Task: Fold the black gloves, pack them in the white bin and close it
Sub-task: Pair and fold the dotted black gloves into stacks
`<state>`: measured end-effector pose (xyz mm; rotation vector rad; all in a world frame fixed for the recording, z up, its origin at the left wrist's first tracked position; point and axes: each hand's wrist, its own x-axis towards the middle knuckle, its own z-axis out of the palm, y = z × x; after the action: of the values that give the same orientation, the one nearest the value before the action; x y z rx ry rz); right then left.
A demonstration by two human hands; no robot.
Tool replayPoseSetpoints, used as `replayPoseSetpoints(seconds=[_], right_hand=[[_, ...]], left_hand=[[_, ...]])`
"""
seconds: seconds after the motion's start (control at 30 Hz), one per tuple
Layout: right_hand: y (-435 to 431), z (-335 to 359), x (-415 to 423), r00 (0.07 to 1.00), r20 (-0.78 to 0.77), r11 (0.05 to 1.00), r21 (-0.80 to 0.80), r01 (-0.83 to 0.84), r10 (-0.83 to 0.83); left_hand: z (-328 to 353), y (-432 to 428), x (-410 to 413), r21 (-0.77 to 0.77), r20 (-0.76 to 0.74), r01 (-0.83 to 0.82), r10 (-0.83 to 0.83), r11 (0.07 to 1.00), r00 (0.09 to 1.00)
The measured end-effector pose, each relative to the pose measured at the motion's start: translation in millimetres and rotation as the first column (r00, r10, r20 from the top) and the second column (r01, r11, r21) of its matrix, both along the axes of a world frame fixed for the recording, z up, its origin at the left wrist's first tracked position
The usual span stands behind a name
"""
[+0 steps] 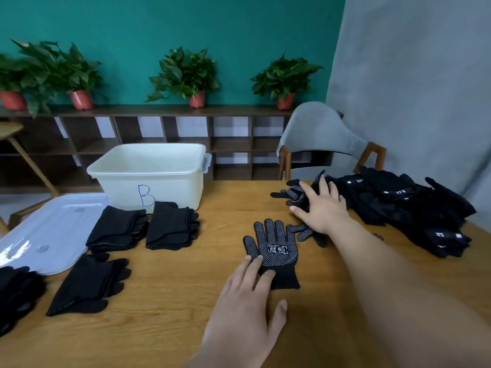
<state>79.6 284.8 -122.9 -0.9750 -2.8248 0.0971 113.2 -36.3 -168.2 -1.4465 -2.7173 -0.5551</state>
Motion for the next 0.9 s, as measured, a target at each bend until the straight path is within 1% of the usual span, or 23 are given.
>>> replayPoseSetpoints(seconds=[0.13,0.17,0.2,0.3,0.37,0.57,0.7,0.8,0.9], right_hand=[[14,-7,-19,0.987,0.154,0.994,-0.111,-0.023,0.040],[16,-12,-20,0.986,0.164,0.991,-0.135,-0.017,0.039],[16,-18,-20,0.989,0.146,0.991,-0.135,-0.012,0.032],[11,-32,-16,1.000,0.014,0.999,-0.035,-0.021,0.022],[6,-36,-8,0.999,-0.035,0.999,0.014,-0.040,0.040],[-15,-44,32,0.989,-0.070,0.989,0.075,-0.126,0.131],[-24,-40,69,0.981,-0.050,0.979,0.096,-0.180,0.186],[-29,-26,93,0.989,-0.033,0.980,0.146,-0.137,0.144],[-36,-9,101,0.990,-0.074,0.981,0.162,-0.104,0.117]], left_hand=[[1,4,-5,-0.036,0.031,0.022,-0.021,0.999,0.999],[1,5,-7,-0.036,0.039,0.022,-0.021,0.999,0.999],[1,5,-8,-0.036,0.042,0.024,-0.023,0.999,0.999],[1,5,-10,-0.042,0.039,0.028,-0.026,0.999,0.999],[0,4,-9,-0.042,0.028,0.022,-0.020,0.999,0.999],[-3,-1,-4,-0.004,0.002,0.005,-0.005,1.000,1.000],[-3,-4,0,0.010,-0.003,0.006,-0.006,1.000,1.000],[1,-7,3,0.037,-0.011,0.000,0.000,0.999,1.000],[1,-8,4,0.037,-0.040,-0.002,0.003,0.999,0.999]])
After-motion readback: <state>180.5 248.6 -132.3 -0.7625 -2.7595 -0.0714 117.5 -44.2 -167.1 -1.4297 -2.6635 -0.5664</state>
